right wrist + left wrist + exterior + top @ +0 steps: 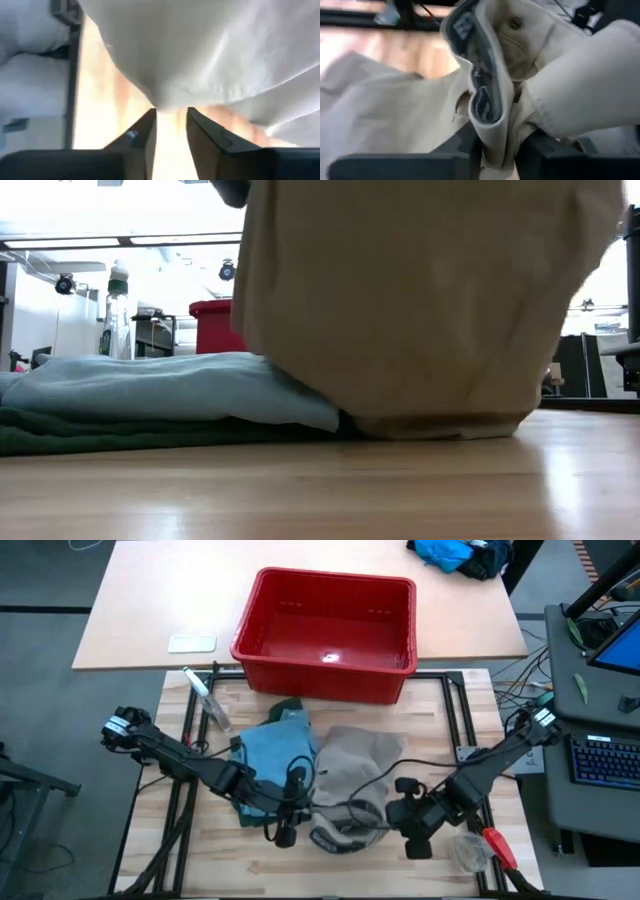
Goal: Fold Laundry from Bin
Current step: Fold the light brown shorts
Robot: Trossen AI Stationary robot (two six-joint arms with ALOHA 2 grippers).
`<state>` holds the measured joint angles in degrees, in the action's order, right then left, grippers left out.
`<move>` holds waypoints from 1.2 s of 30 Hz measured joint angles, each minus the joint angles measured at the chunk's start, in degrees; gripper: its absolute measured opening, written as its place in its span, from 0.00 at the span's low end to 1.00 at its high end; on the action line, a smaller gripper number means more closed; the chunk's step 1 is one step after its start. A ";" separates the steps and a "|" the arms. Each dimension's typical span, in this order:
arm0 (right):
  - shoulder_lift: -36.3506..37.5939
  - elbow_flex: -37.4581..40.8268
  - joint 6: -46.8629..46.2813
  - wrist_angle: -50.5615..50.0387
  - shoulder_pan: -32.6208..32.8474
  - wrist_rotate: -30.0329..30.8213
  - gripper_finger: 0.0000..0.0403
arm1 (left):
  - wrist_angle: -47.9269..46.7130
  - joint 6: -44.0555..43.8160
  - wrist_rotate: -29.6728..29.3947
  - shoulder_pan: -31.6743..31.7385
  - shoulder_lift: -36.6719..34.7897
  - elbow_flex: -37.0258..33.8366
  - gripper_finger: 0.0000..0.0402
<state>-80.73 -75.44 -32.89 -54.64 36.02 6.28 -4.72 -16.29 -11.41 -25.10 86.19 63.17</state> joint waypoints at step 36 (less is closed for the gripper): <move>-4.64 31.35 0.50 29.65 -25.00 8.75 0.03 | -10.96 6.18 -4.23 1.66 6.94 -1.55 0.47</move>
<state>-85.36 -44.09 -32.39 -25.00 11.01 15.03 -15.67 -10.10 -15.65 -23.44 93.13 61.63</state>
